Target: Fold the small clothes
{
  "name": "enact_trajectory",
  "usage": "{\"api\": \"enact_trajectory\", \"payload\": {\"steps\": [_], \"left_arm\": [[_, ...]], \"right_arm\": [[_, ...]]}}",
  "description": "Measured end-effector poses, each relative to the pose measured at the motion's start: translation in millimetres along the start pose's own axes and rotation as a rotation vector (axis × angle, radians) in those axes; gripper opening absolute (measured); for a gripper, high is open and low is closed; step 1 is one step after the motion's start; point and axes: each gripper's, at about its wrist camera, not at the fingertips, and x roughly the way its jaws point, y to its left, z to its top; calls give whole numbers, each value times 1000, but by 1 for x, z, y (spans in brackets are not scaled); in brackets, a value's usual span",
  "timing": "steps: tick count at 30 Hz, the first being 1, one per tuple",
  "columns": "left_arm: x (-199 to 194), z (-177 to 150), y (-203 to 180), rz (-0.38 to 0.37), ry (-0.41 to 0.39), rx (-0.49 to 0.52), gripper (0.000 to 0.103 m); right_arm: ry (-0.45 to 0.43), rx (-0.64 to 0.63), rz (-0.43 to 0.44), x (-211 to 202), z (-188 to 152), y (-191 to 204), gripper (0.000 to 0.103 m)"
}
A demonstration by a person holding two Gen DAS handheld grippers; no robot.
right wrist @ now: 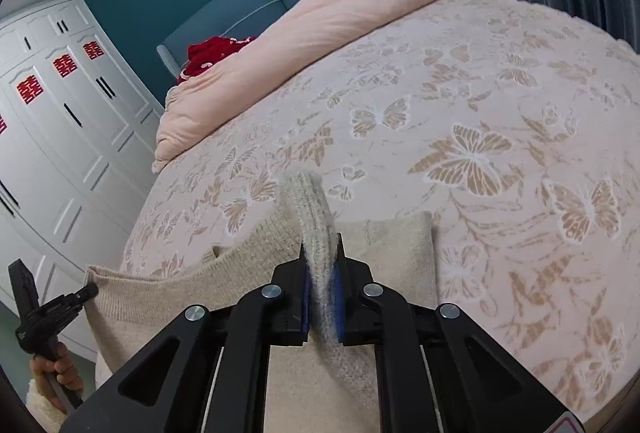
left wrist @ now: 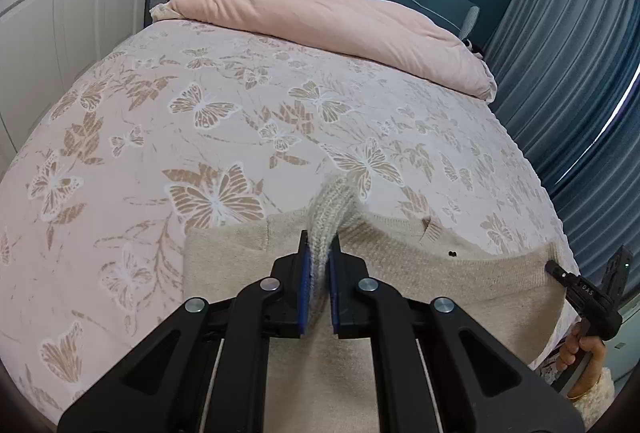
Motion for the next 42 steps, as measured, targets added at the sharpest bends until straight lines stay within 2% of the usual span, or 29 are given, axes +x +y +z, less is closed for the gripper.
{"api": "enact_trajectory", "payload": {"steps": [4,7,10,11,12,13,15,18,21,24,25,27,28,29,31,33,34,35,37,38,40,42], "left_arm": [[11,14,1,30,-15,-10,7],[37,35,7,88,-1,-35,8],[94,38,23,135,73,-53,10],[117,31,29,150,119,-46,11],[134,23,34,186,164,-35,11],[145,14,38,227,205,-23,11],[135,0,41,226,192,-29,13],[88,-20,32,232,126,-7,13],[47,-49,16,187,105,-14,13],[40,-90,-5,99,182,-46,19],[43,-105,-12,84,213,-44,19],[55,-129,-20,136,265,-7,20],[58,-137,-18,157,272,-4,21],[57,-142,-12,160,262,-18,21],[53,-144,5,135,258,-47,17],[49,-143,19,126,263,-61,4],[46,-143,26,113,262,-83,4],[43,-142,31,92,259,-111,4],[36,-137,33,89,258,-156,4],[33,-133,32,89,252,-173,4],[27,-119,22,73,210,-189,8],[31,-101,2,42,190,-154,15]], "right_arm": [[-42,-29,-20,5,23,7,8],[21,-19,-77,51,30,-8,10],[167,109,-49,114,15,-46,14],[188,132,-81,122,10,-55,14],[177,147,-109,119,8,-59,15],[141,168,-102,107,7,-60,16],[92,177,-61,75,1,-56,18],[85,101,-13,27,-24,-36,22],[175,44,73,11,-72,-5,22],[308,-44,151,25,-124,39,19],[336,-109,147,32,-138,54,12],[341,-216,67,42,-151,62,7],[323,-201,5,44,-150,48,3],[319,-128,-34,44,-146,24,0],[313,65,-29,34,-136,-34,0],[289,102,-65,16,-133,-65,0],[288,86,-86,9,-131,-69,0],[294,65,-126,4,-130,-68,0],[304,31,-132,-3,-124,-53,0],[288,7,-119,-6,-119,-41,12],[266,-41,-54,1,-107,-11,14],[290,-90,35,24,-94,29,14]]}}
